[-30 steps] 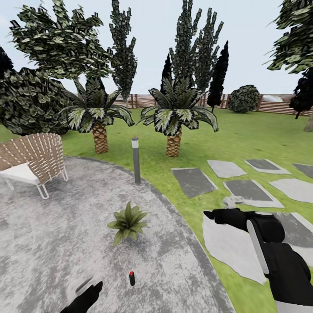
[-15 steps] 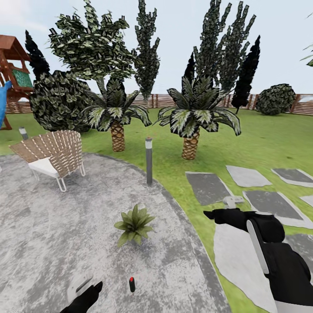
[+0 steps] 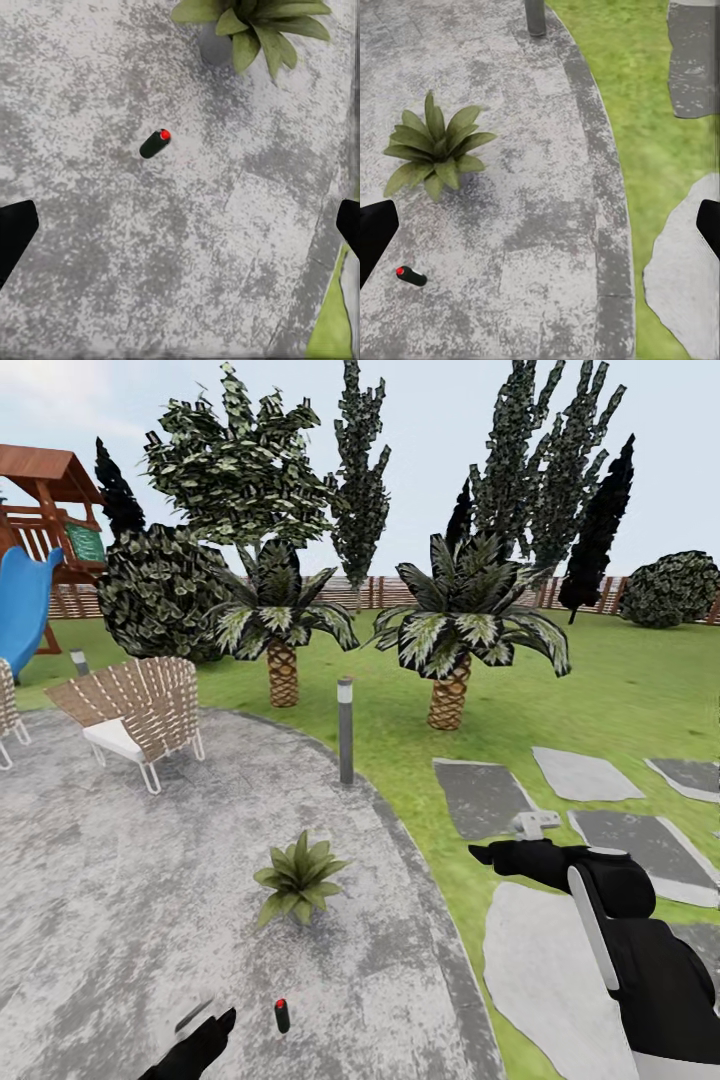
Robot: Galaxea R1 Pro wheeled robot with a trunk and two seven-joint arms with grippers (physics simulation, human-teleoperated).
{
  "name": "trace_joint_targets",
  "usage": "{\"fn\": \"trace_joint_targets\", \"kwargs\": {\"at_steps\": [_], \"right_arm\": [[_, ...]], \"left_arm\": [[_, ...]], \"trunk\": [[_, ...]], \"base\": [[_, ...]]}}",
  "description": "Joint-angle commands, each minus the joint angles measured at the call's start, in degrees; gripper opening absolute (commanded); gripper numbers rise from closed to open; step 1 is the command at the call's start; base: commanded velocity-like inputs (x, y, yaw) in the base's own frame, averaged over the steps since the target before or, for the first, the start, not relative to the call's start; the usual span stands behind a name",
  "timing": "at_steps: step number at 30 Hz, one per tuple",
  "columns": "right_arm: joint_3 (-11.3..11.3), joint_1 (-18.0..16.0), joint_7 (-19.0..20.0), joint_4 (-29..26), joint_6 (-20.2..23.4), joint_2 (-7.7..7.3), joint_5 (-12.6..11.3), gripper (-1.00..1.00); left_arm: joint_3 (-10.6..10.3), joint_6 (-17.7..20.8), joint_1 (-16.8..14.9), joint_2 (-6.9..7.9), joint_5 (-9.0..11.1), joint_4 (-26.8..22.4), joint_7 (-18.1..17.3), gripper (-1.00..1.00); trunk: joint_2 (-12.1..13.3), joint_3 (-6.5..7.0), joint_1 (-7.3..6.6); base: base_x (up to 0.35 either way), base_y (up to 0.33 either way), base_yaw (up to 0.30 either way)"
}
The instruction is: Pick up the pesticide atomizer in the garden and spray insectifuge to fully cover both potted plants in the garden.
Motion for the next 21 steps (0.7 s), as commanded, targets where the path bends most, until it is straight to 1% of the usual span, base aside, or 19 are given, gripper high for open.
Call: {"fn": "trace_joint_targets", "kwargs": {"at_steps": [1,3,6,21], "right_arm": [[-0.03,-0.04,0.27,-0.02,0.22,-0.02,0.16,1.0],[-0.02,-0.04,0.3,-0.01,0.22,-0.02,0.05,1.0],[0.09,-0.04,0.34,-0.03,0.22,-0.02,-0.03,1.0],[0.14,-0.04,0.45,-0.06,0.22,-0.1,-0.1,1.0]], "left_arm": [[0.1,0.3,-0.02,-0.05,0.66,-0.13,0.35,1.0],[0.11,0.3,-0.02,-0.05,0.76,-0.13,0.35,1.0],[0.1,0.3,-0.02,-0.05,0.74,-0.13,0.37,1.0],[0.04,0.27,-0.02,-0.13,0.42,-0.13,0.57,1.0]], "trunk": [[-0.04,-0.06,0.0],[-0.04,-0.06,0.0],[-0.04,-0.06,0.0],[-0.04,-0.06,0.0]], "base": [[0.0,-0.347,0.002],[0.0,-0.347,0.087],[0.0,-0.347,0.218],[0.0,-0.348,0.296]]}}
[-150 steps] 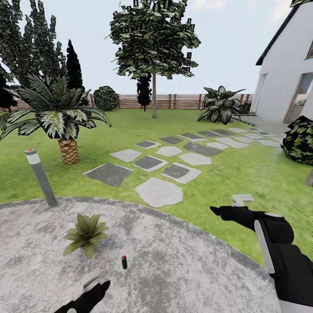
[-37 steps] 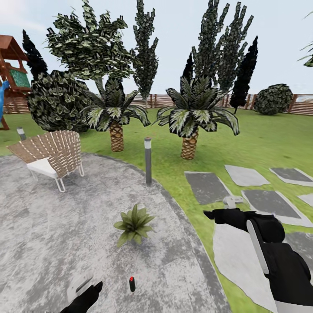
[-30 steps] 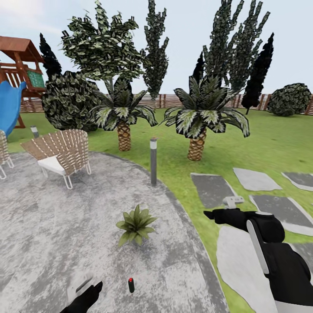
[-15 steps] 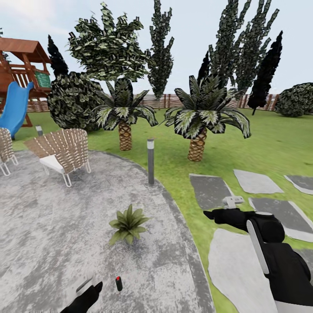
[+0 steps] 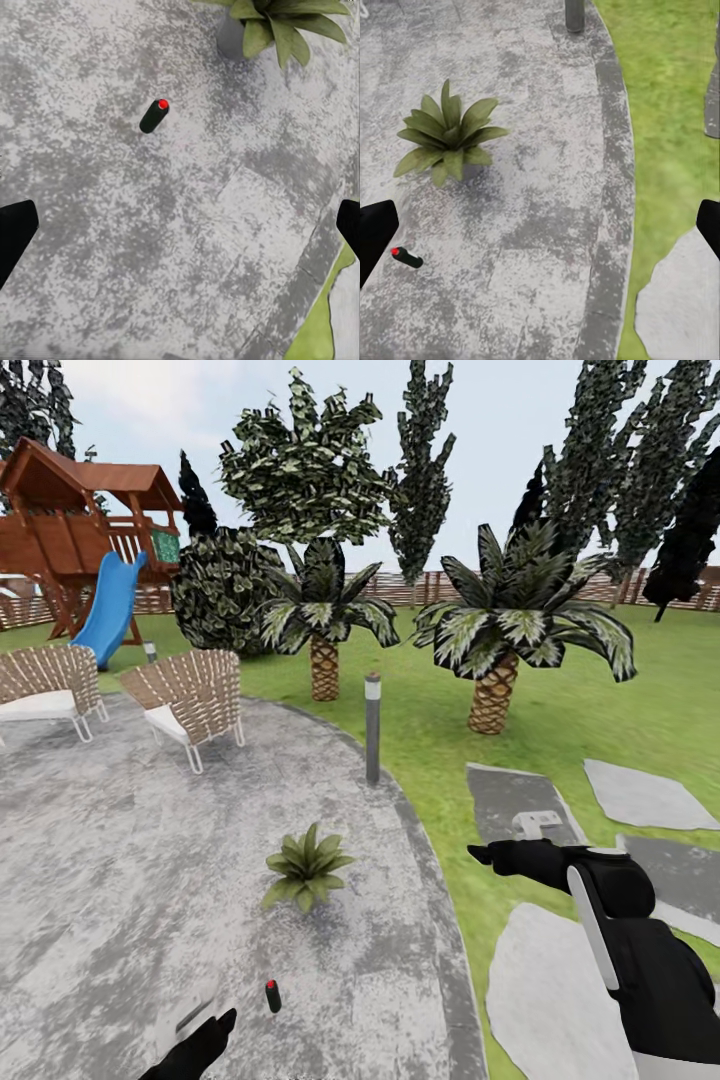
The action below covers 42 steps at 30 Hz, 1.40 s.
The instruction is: Pick up the pesticide atomizer in the garden and spray insectifuge to fully cover both potted plants in the garden.
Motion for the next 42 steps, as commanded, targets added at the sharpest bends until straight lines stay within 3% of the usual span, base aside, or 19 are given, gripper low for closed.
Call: {"fn": "trace_joint_targets", "kwargs": {"at_steps": [1,25,27,28,32,36,39,42], "right_arm": [[-0.05,-0.02,0.26,-0.03,0.23,-0.03,0.13,1.0],[-0.05,-0.02,0.26,-0.03,0.23,0.05,0.13,1.0],[-0.05,-0.02,0.26,-0.01,0.23,0.06,0.13,1.0],[-0.05,-0.02,0.26,-0.03,0.23,0.04,0.13,1.0],[-0.05,0.02,0.26,-0.04,0.23,0.0,0.17,1.0],[-0.03,0.04,0.28,-0.06,0.23,-0.12,0.06,1.0],[0.02,0.04,0.26,-0.06,0.23,-0.05,0.05,1.0],[0.03,0.06,0.26,-0.06,0.23,-0.04,0.05,1.0]], "left_arm": [[0.09,0.26,-0.03,-0.06,0.6,-0.13,0.37,1.0],[0.26,0.29,-0.02,0.02,0.84,-0.13,0.3,1.0],[1.39,0.28,0.02,0.02,0.98,-0.11,0.31,1.0],[5.04,0.25,0.45,-0.23,1.26,-0.31,0.09,1.0],[6.1,0.23,0.95,-0.53,1.29,-0.89,0.0,1.0],[5.97,0.33,1.12,-0.35,1.34,-0.76,-0.78,1.0],[3.69,0.44,0.96,-0.1,1.03,0.4,-0.81,1.0],[2.99,0.33,0.95,-0.11,0.91,0.13,-0.62,1.0]], "trunk": [[-0.03,-0.06,0.0],[-0.03,-0.06,0.0],[-0.03,-0.06,0.0],[-0.03,-0.06,0.0],[-0.03,-0.06,0.0],[-0.03,-0.06,0.0],[-0.03,-0.06,0.0],[-0.03,-0.06,0.0]], "base": [[0.0,-0.349,0.296],[0.094,-0.34,0.296],[0.026,-0.337,0.296],[0.006,-0.339,0.296],[0.003,-0.339,0.296],[0.001,-0.342,0.296],[0.0,-0.346,0.296],[0.0,-0.347,0.296]]}}
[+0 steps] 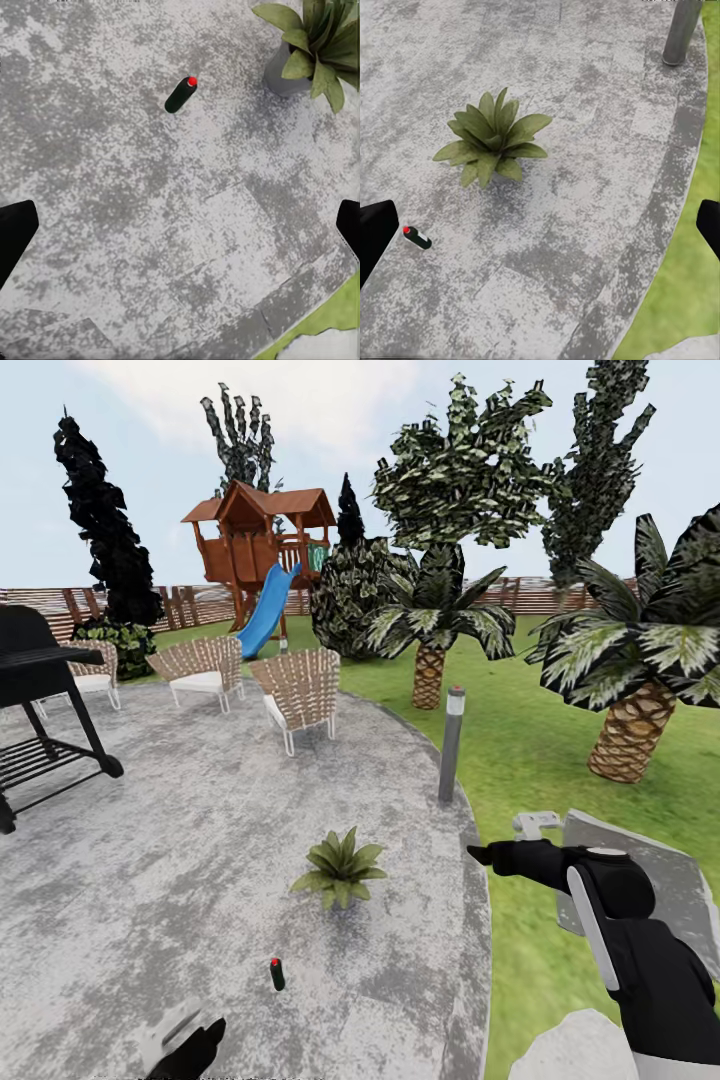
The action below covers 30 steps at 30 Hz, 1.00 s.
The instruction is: Pick up the pesticide atomizer in the garden and spray insectifuge to fully cover both potted plants in the garden.
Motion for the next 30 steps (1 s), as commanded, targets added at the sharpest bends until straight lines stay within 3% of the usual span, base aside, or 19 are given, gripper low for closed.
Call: {"fn": "trace_joint_targets", "kwargs": {"at_steps": [1,5,13,16,19,25,30], "right_arm": [[-0.05,-0.02,0.25,-0.05,0.23,-0.02,0.12,1.0],[-0.04,-0.02,0.25,-0.04,0.23,-0.02,0.13,1.0],[-0.04,-0.02,0.25,-0.05,0.23,0.01,0.18,1.0],[2.03,-0.02,0.25,-0.01,0.23,-0.02,0.39,1.0],[2.68,-0.03,0.25,0.03,0.23,-0.02,0.45,1.0],[2.85,-0.03,0.25,0.02,0.23,-0.02,0.47,1.0],[2.86,-0.03,0.25,0.03,0.23,-0.08,0.47,1.0]], "left_arm": [[0.02,0.25,0.03,-0.08,0.55,-0.64,0.4,1.0],[-0.12,-0.6,1.49,-0.38,0.47,-4.39,0.55,1.0],[-0.14,-3.29,2.38,-0.43,0.53,-5.89,0.56,1.0],[-0.14,-3.55,2.44,-0.37,0.54,-5.88,0.45,1.0],[-0.3,-3.5,2.45,-0.3,0.54,-5.7,0.42,1.0],[-2.89,-3.58,2.45,-0.01,0.41,-5.5,0.71,1.0],[-3.3,-3.59,2.45,0.06,0.5,-5.29,0.7,1.0]], "trunk": [[-0.03,-0.05,0.0],[-0.03,-0.05,0.0],[-0.03,-0.05,0.0],[-0.03,-0.05,0.0],[-0.03,-0.05,0.0],[-0.03,-0.05,0.0],[-0.03,-0.05,0.0]], "base": [[0.0,-0.347,0.296],[0.0,-0.347,0.296],[0.012,-0.346,0.296],[0.187,-0.288,0.296],[0.243,-0.251,0.296],[0.261,-0.235,0.296],[0.28,-0.218,0.296]]}}
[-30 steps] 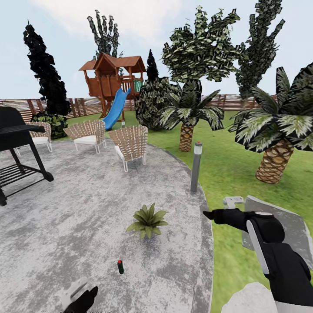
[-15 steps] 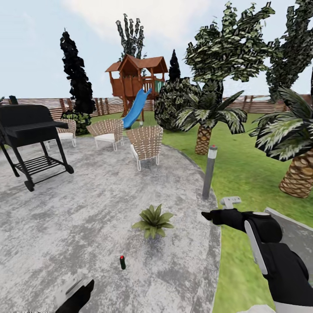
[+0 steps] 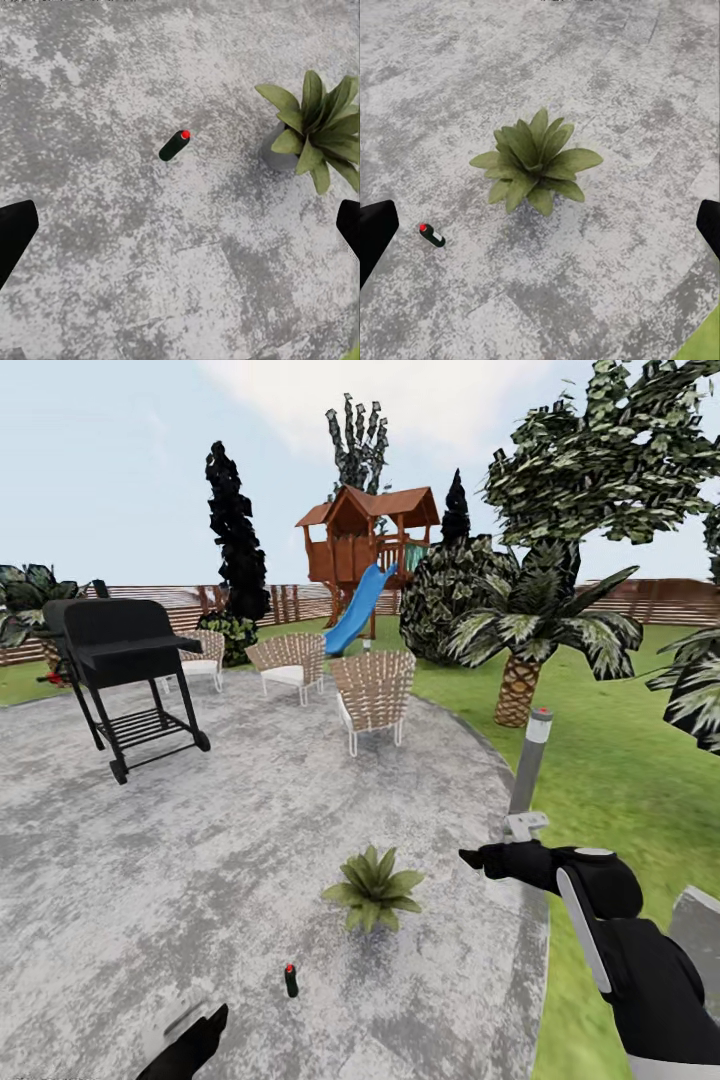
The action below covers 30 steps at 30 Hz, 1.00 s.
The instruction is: Pick up the pesticide atomizer in the garden and spray insectifuge to fully cover both potted plants in the garden.
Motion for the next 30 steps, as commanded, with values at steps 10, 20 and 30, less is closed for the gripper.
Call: {"fn": "trace_joint_targets", "kwargs": {"at_steps": [10,20,30], "right_arm": [[-0.04,-0.04,0.27,-0.04,0.23,-0.13,0.15,1.0],[-0.09,-0.03,0.27,-0.06,0.23,-0.22,0.13,1.0],[-0.13,-0.01,0.29,-0.13,0.23,-0.31,0.07,1.0]], "left_arm": [[-0.5,0.36,-0.01,-0.03,0.64,0.77,0.3,1.0],[-0.93,0.27,-0.01,-0.19,0.09,0.8,0.56,1.0],[-12.24,0.35,-2.35,-1.02,-7.19,0.75,14.8,1.0]], "trunk": [[-0.03,-0.05,0.03],[-0.03,-0.05,0.03],[-0.03,-0.05,0.03]], "base": [[0.28,-0.223,0.296],[0.229,-0.276,0.296],[0.197,-0.295,0.296]]}}
